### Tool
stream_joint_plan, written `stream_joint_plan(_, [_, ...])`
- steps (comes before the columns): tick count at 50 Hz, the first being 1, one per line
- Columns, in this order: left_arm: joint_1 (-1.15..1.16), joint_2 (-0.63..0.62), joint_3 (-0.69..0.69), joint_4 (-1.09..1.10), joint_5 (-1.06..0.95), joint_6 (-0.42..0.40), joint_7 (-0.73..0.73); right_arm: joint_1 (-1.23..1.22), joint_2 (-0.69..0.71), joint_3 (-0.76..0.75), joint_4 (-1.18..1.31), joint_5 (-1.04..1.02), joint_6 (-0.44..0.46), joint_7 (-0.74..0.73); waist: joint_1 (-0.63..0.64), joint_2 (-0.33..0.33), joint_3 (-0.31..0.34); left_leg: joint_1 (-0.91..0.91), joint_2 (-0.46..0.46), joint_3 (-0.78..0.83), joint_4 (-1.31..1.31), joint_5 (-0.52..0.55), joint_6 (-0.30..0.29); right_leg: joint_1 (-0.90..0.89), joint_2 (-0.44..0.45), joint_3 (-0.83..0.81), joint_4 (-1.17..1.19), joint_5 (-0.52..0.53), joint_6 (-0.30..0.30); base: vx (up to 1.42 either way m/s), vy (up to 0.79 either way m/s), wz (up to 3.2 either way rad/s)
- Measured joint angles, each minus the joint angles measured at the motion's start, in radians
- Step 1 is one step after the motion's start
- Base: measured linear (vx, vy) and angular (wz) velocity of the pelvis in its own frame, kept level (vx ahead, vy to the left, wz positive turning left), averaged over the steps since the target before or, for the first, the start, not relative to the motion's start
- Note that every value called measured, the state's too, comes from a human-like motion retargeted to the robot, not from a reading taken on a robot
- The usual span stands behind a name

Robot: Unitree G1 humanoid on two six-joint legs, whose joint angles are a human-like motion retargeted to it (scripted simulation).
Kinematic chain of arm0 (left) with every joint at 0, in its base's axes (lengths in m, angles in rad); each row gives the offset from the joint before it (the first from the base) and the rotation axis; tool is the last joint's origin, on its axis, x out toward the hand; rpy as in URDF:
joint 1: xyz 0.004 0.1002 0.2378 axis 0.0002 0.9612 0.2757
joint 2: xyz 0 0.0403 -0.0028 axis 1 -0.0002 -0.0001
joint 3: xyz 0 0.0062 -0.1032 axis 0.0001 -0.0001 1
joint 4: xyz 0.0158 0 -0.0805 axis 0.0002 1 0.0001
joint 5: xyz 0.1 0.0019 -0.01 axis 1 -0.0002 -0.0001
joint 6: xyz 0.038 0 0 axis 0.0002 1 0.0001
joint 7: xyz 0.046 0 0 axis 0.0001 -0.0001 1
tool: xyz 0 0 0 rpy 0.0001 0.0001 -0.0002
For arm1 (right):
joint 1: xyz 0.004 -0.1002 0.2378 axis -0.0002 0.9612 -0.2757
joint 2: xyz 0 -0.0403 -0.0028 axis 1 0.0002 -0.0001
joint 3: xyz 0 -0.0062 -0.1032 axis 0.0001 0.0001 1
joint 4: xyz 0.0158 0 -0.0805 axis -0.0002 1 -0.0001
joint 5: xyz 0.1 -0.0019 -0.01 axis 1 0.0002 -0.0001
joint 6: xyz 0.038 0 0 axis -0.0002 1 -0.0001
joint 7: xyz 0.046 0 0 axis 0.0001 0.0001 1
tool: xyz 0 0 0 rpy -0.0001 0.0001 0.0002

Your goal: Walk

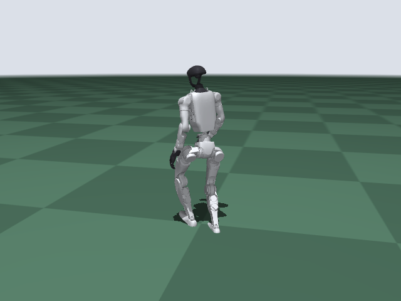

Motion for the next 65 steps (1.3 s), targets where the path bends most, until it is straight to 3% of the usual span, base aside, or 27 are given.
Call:
stream_joint_plan(7, [0.007, -0.005, 0.023, 0.015, -0.003, -0.006, 0.012, -0.008, 0.009, -0.008, -0.044, -0.008, -0.013, 0.003, -0.005, -0.012, -0.021, -0.024, -0.055, -0.030, -0.124, 0.022, -0.019, 0.038, -0.013, 0.007, -0.013, -0.019, 0.006, -0.03, -0.04, -0.48])
stream_joint_plan(18, [0.006, -0.005, 0.076, 0.044, -0.025, -0.009, 0.024, 0.092, 0.025, -0.005, -0.017, -0.022, -0.008, 0.028, 0.001, -0.022, -0.020, 0.054, -0.111, -0.068, -0.032, 0.028, -0.005, 0.119, -0.038, 0.044, 0.060, -0.027, 0.038, -0.02, -0.05, -0.56])
stream_joint_plan(24, [-0.004, 0.003, 0.101, 0.057, -0.040, -0.005, 0.017, 0.140, 0.041, -0.003, 0.047, -0.012, 0.000, 0.067, -0.011, -0.057, -0.017, 0.138, -0.187, -0.075, -0.059, 0.028, 0.023, 0.121, -0.108, 0.065, 0.185, 0.042, 0.086, 0.02, 0.02, -0.52])
stream_joint_plan(28, [-0.011, 0.005, 0.107, 0.060, -0.039, -0.001, 0.004, 0.168, 0.049, 0.001, 0.091, 0.001, 0.006, 0.095, -0.031, -0.083, -0.016, 0.185, -0.239, -0.070, -0.098, 0.017, 0.046, 0.062, -0.199, 0.063, 0.363, 0.129, 0.106, 0.00, 0.04, -0.52])
stream_joint_plan(33, [-0.038, 0.017, 0.105, 0.058, -0.028, 0.004, -0.013, 0.184, 0.055, -0.006, 0.136, 0.012, 0.013, 0.116, -0.072, -0.103, -0.022, 0.247, -0.280, -0.059, -0.177, 0.010, 0.063, -0.070, -0.319, 0.057, 0.551, 0.155, 0.073, 0.00, 0.04, -0.54])
stream_joint_plan(39, [-0.088, 0.033, 0.102, 0.058, -0.015, 0.022, -0.015, 0.196, 0.056, -0.018, 0.169, 0.015, 0.021, 0.112, -0.122, -0.084, -0.041, 0.324, -0.279, -0.056, -0.284, 0.006, 0.049, -0.220, -0.373, 0.014, 0.542, 0.038, 0.013, -0.01, 0.01, -0.50])
stream_joint_plan(45, [-0.141, 0.049, 0.111, 0.052, -0.009, 0.026, 0.000, 0.203, 0.055, -0.033, 0.191, 0.017, 0.032, 0.085, -0.155, -0.043, -0.071, 0.375, -0.246, -0.047, -0.386, 0.013, 0.021, -0.323, -0.326, -0.059, 0.314, -0.053, 0.003, 0.01, -0.02, -0.44])
stream_joint_plan(53, [-0.176, 0.057, 0.121, 0.030, -0.015, 0.011, 0.019, 0.214, 0.051, -0.059, 0.201, 0.036, 0.041, 0.053, -0.156, 0.002, -0.113, 0.414, -0.199, -0.043, -0.452, 0.023, -0.014, -0.362, -0.198, -0.077, 0.028, -0.023, 0.040, 0.05, -0.02, -0.39])
stream_joint_plan(60, [-0.163, 0.049, 0.135, 0.010, -0.032, 0.002, 0.010, 0.227, 0.052, -0.082, 0.208, 0.063, 0.041, 0.043, -0.140, 0.017, -0.110, 0.444, -0.178, -0.068, -0.370, 0.005, -0.036, -0.296, -0.151, -0.049, 0.030, 0.018, 0.039, 0.03, 0.00, -0.33])
stream_joint_plan(65, [-0.144, 0.037, 0.144, -0.008, -0.040, 0.001, -0.005, 0.224, 0.056, -0.094, 0.209, 0.075, 0.039, 0.032, -0.111, 0.043, -0.092, 0.416, -0.119, -0.081, -0.148, -0.019, -0.062, -0.225, -0.094, -0.032, 0.072, 0.018, 0.022, 0.00, -0.01, -0.39])
